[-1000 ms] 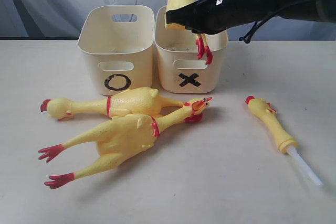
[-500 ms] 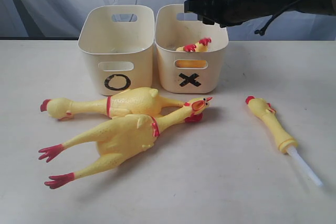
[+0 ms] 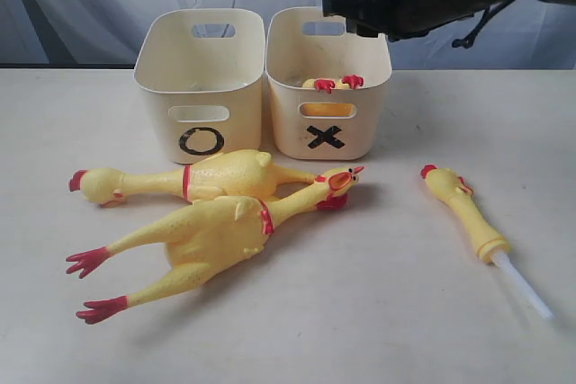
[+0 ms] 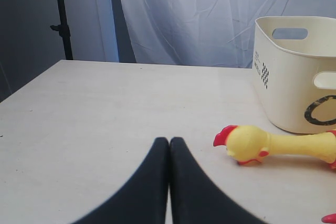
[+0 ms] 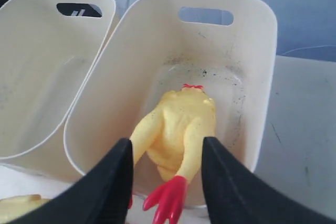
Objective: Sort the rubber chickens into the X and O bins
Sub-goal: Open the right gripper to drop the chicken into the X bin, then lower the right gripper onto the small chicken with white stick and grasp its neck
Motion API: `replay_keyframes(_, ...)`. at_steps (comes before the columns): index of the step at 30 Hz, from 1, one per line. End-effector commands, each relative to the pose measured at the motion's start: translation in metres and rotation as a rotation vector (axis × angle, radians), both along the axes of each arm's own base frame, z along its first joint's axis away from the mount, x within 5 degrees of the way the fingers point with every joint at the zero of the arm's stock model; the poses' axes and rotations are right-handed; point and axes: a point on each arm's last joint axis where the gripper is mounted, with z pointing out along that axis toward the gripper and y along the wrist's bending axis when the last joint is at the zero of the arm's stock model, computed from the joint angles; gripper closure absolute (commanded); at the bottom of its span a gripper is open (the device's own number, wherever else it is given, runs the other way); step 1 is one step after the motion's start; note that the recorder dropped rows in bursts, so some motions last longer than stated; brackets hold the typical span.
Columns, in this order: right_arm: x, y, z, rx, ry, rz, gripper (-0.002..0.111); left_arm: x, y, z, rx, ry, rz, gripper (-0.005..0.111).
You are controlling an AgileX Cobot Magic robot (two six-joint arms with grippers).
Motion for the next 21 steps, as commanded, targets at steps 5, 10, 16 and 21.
replay_keyframes(5, -0.042, -0.026, 0.045, -0.210, 0.061, 0.036, 0.067, 0.000, 0.000, 0.000, -0.003, -0.010, 0.001, 0.107)
replay_keyframes(10, -0.062, -0.037, 0.036, -0.317, 0.295, 0.032, 0.067, 0.000, 0.000, 0.000, -0.003, -0.010, 0.001, 0.107)
replay_keyframes(16, -0.080, -0.046, 0.014, -0.409, 0.531, 0.034, 0.067, 0.000, 0.000, 0.000, -0.003, -0.010, 0.001, 0.107)
replay_keyframes(21, -0.094, -0.051, -0.017, -0.454, 0.654, 0.044, 0.067, 0.000, 0.000, 0.000, -0.003, -0.010, 0.001, 0.107)
